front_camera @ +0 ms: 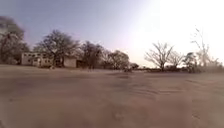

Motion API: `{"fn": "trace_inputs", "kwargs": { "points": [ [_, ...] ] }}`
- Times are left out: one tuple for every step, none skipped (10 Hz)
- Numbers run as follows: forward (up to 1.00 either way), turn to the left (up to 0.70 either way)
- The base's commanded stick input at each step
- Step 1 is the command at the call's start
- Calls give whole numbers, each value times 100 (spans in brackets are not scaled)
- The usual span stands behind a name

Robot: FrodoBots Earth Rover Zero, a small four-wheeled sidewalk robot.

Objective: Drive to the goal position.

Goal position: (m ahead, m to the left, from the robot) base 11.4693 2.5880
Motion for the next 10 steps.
{"fn": "trace_inputs", "kwargs": {
  "points": [
    [70, 0],
    [70, 0],
    [70, 0],
    [70, 0],
    [70, 0],
    [70, 0],
    [70, 0],
    [70, 0],
    [70, 0],
    [70, 0]
  ]
}}
